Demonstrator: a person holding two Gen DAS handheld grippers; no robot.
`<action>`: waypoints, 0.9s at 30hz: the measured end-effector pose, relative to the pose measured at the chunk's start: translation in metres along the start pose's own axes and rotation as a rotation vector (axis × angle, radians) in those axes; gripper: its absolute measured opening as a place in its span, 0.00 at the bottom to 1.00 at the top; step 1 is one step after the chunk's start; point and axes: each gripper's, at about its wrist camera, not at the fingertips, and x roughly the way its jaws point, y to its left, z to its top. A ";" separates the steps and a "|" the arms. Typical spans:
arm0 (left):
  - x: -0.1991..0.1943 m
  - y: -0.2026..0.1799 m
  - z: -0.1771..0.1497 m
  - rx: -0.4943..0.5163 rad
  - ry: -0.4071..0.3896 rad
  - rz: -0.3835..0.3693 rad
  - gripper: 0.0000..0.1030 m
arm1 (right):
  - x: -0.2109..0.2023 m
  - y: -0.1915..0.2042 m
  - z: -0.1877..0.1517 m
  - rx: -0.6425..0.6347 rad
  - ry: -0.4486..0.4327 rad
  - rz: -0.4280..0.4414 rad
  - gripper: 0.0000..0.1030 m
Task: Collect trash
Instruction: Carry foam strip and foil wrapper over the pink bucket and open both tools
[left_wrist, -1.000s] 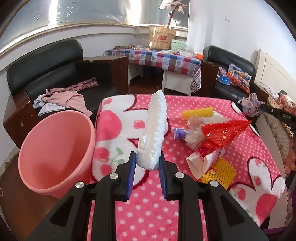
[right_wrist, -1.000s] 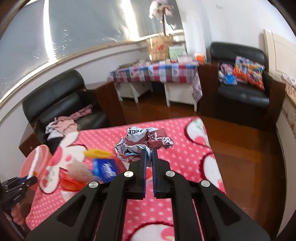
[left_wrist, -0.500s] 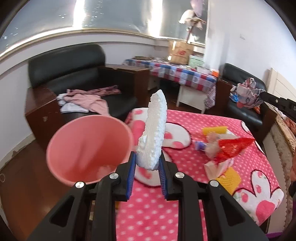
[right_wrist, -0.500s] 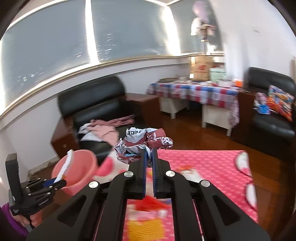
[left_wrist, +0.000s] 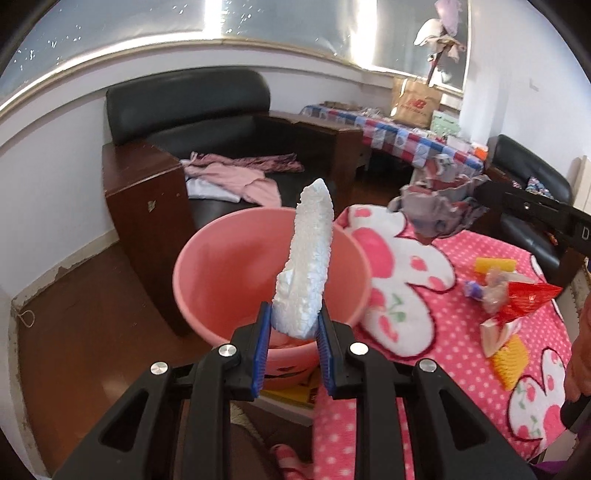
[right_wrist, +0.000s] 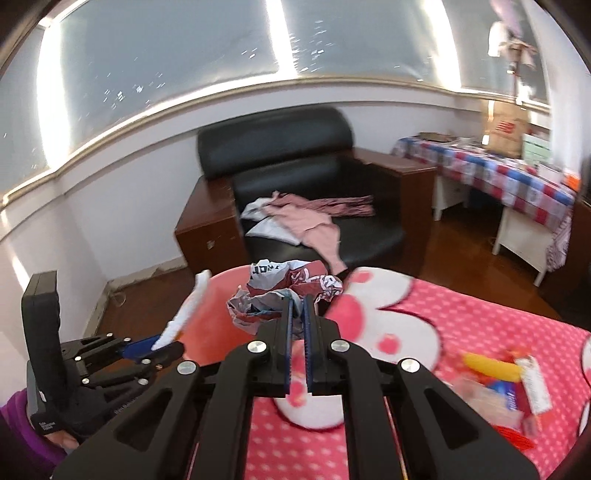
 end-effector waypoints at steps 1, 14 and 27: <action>0.005 0.004 0.001 0.000 0.019 0.002 0.22 | 0.007 0.005 0.001 -0.010 0.011 0.005 0.06; 0.059 0.027 0.017 -0.033 0.195 0.001 0.22 | 0.096 0.034 -0.021 -0.080 0.204 0.011 0.06; 0.088 0.027 0.017 -0.011 0.298 0.013 0.24 | 0.119 0.038 -0.033 -0.111 0.290 0.007 0.06</action>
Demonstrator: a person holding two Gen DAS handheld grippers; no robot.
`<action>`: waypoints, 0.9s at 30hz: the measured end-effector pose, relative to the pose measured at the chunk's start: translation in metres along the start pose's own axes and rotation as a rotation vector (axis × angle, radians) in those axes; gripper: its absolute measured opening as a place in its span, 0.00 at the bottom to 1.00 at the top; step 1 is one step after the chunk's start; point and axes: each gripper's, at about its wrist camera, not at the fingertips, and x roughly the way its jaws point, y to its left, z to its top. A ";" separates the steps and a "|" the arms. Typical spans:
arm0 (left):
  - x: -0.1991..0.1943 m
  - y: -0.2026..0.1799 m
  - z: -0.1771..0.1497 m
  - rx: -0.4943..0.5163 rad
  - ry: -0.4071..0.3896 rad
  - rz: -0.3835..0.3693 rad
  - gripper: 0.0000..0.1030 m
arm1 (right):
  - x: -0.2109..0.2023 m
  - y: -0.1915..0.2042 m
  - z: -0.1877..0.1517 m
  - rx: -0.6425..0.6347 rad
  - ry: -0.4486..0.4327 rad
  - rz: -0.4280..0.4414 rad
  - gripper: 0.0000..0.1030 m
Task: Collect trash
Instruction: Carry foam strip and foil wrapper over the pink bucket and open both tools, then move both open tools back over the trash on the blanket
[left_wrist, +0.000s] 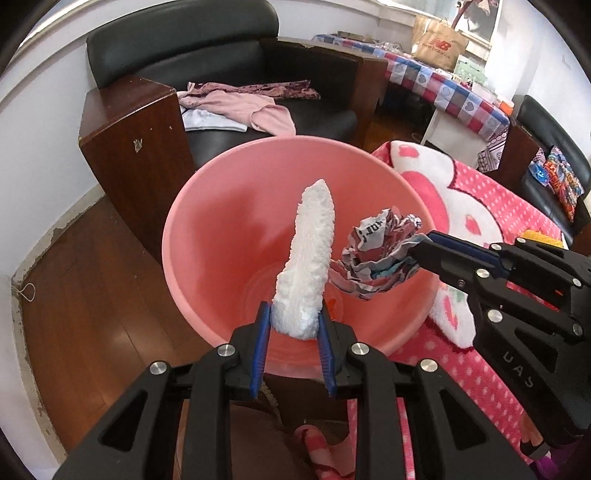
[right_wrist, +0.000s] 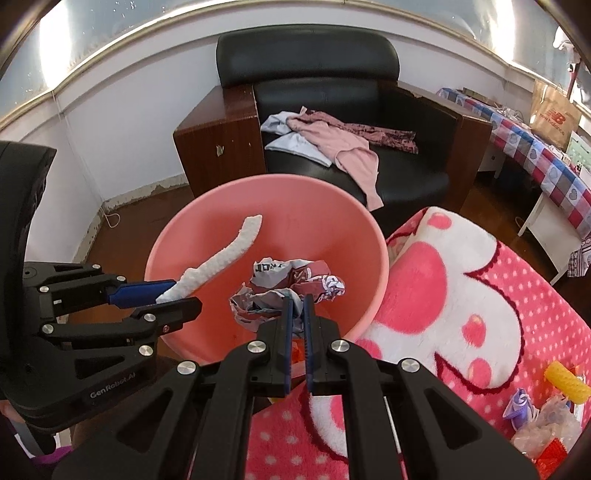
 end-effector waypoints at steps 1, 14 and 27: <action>0.001 0.001 0.000 -0.005 0.004 0.004 0.24 | 0.000 0.000 0.000 0.001 0.000 0.000 0.06; -0.011 0.010 -0.002 -0.042 -0.050 0.008 0.40 | 0.009 0.000 0.002 0.023 0.037 0.026 0.13; -0.030 0.013 -0.010 -0.095 -0.128 -0.011 0.40 | -0.015 0.000 -0.004 0.027 -0.027 0.034 0.29</action>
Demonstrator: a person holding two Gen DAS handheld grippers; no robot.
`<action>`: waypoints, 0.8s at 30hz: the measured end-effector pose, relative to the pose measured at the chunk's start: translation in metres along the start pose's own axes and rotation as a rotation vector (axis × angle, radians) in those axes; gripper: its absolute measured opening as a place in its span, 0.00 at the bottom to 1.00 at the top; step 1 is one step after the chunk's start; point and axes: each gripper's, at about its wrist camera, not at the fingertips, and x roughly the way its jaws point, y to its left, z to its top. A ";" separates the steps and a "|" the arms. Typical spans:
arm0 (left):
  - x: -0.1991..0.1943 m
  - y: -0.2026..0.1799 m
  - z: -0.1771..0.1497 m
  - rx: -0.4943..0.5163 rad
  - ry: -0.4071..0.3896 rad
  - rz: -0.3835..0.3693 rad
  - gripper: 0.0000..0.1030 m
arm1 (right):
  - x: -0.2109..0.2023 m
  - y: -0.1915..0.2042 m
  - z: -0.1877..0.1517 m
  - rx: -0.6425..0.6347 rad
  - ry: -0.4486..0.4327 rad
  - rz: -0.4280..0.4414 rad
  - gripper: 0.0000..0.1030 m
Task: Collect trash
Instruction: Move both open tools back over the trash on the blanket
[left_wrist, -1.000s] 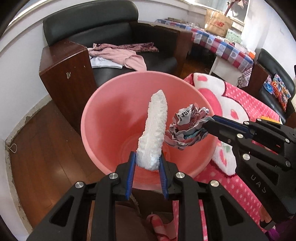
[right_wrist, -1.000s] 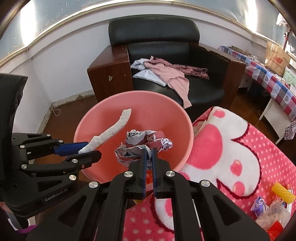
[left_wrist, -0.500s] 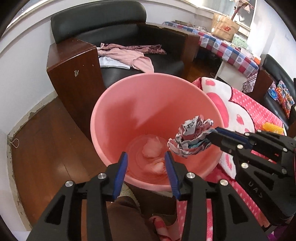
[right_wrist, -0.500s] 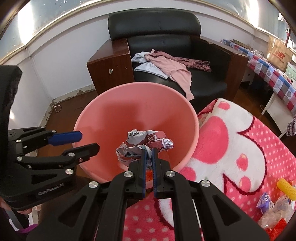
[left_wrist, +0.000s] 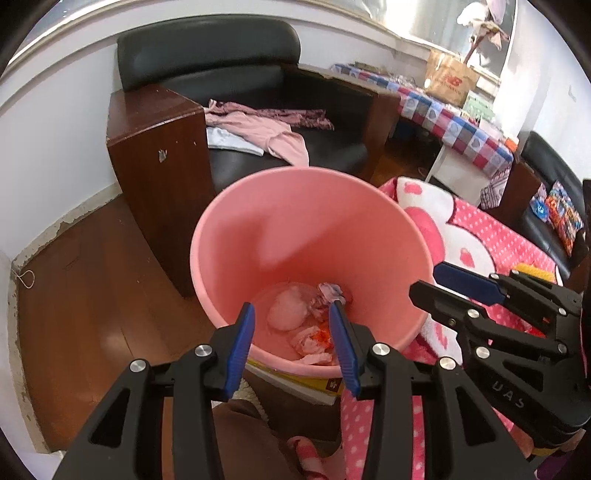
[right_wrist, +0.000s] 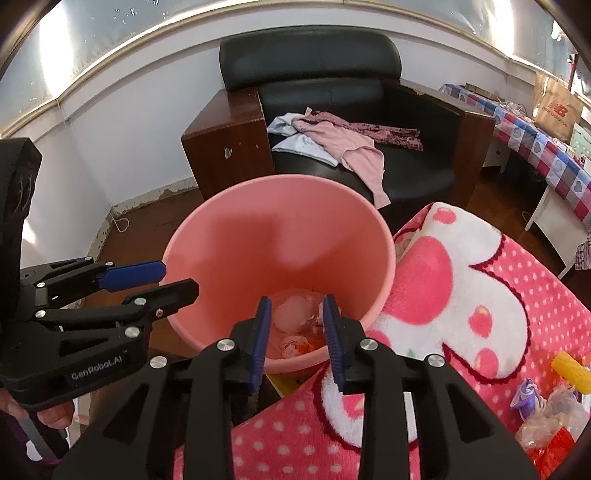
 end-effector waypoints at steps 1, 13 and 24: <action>-0.002 0.000 -0.001 -0.007 -0.009 -0.004 0.40 | -0.004 -0.001 -0.001 0.003 -0.009 -0.001 0.29; -0.032 -0.018 -0.017 -0.027 -0.099 -0.082 0.51 | -0.067 -0.014 -0.028 0.042 -0.089 -0.040 0.29; -0.052 -0.073 -0.041 0.076 -0.129 -0.203 0.51 | -0.144 -0.051 -0.076 0.089 -0.162 -0.153 0.45</action>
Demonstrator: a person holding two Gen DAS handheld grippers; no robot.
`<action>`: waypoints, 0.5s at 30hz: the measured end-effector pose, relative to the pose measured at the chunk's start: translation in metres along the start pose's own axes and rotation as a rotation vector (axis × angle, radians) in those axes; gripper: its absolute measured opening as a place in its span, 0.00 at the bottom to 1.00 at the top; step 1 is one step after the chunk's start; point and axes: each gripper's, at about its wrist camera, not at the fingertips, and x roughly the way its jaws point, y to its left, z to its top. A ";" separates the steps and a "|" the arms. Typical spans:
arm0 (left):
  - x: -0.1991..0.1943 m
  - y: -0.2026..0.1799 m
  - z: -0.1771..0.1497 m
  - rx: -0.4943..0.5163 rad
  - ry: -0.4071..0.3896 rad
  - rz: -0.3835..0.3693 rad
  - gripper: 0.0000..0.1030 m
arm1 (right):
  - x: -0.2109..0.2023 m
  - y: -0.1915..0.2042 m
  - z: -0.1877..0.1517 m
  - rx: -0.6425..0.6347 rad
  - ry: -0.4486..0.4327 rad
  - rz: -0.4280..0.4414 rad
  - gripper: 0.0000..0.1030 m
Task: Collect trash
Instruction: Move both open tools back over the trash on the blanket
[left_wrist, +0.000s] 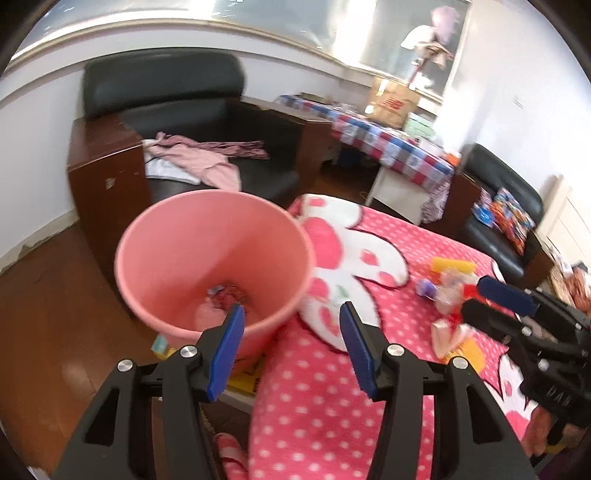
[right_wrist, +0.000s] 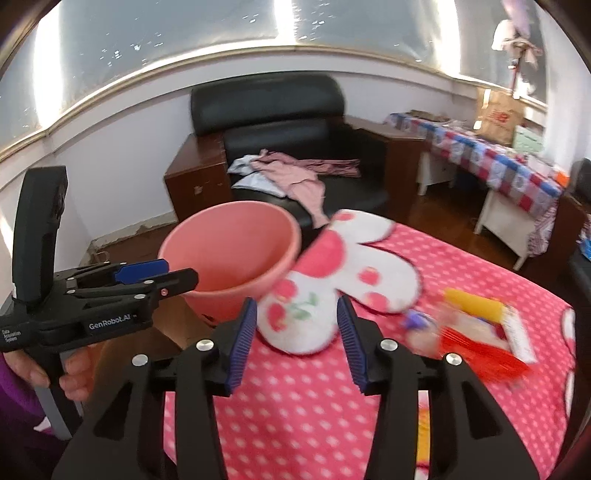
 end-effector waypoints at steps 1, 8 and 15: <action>0.001 -0.004 -0.001 0.012 0.004 -0.009 0.51 | -0.006 -0.007 -0.003 0.016 -0.003 -0.009 0.45; 0.008 -0.053 -0.015 0.136 0.038 -0.108 0.51 | -0.040 -0.058 -0.035 0.120 -0.005 -0.119 0.45; 0.019 -0.101 -0.037 0.256 0.094 -0.228 0.51 | -0.052 -0.089 -0.075 0.214 0.050 -0.186 0.45</action>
